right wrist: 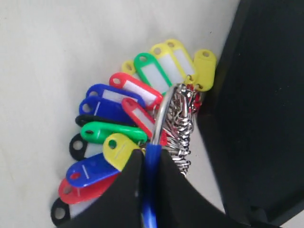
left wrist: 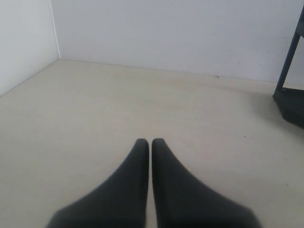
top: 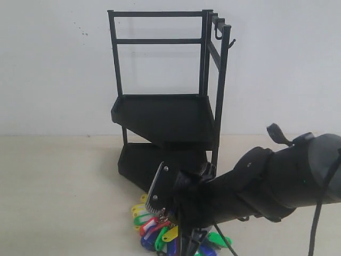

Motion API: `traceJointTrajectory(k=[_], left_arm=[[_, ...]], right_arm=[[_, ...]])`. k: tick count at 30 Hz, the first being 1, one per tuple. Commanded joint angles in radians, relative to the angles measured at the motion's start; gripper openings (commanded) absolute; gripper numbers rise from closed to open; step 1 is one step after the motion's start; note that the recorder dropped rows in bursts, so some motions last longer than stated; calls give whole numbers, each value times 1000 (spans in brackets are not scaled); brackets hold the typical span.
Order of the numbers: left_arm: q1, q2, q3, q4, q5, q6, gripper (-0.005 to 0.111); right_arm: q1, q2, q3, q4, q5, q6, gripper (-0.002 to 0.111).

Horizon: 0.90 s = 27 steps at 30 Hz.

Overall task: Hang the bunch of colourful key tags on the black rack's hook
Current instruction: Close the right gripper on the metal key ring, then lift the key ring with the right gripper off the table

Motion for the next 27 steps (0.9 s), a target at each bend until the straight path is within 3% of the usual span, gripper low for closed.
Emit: traceJointTrajectory(k=[1, 15, 18, 21, 23, 25, 27], left_arm=[[-1, 4, -2, -7, -4, 2, 4], [-1, 4, -2, -7, -4, 2, 4], [-1, 4, -2, -7, -6, 2, 4], [-1, 4, -2, -7, -6, 2, 4], [-1, 4, -2, -7, -6, 2, 4], [-1, 4, -2, -7, -5, 2, 4], [-1, 4, -2, -7, -5, 2, 4]], right_arm=[[-2, -59, 0, 5, 3, 52, 0], [-2, -399, 0, -12, 193, 190, 0], [11, -470, -4, -32, 356, 236, 0], [-2, -496, -6, -152, 223, 527, 0], [18, -496, -24, -227, 428, 407, 0], [-11, -506, -24, -339, 281, 722, 0], [16, -506, -24, -344, 390, 686, 0]])
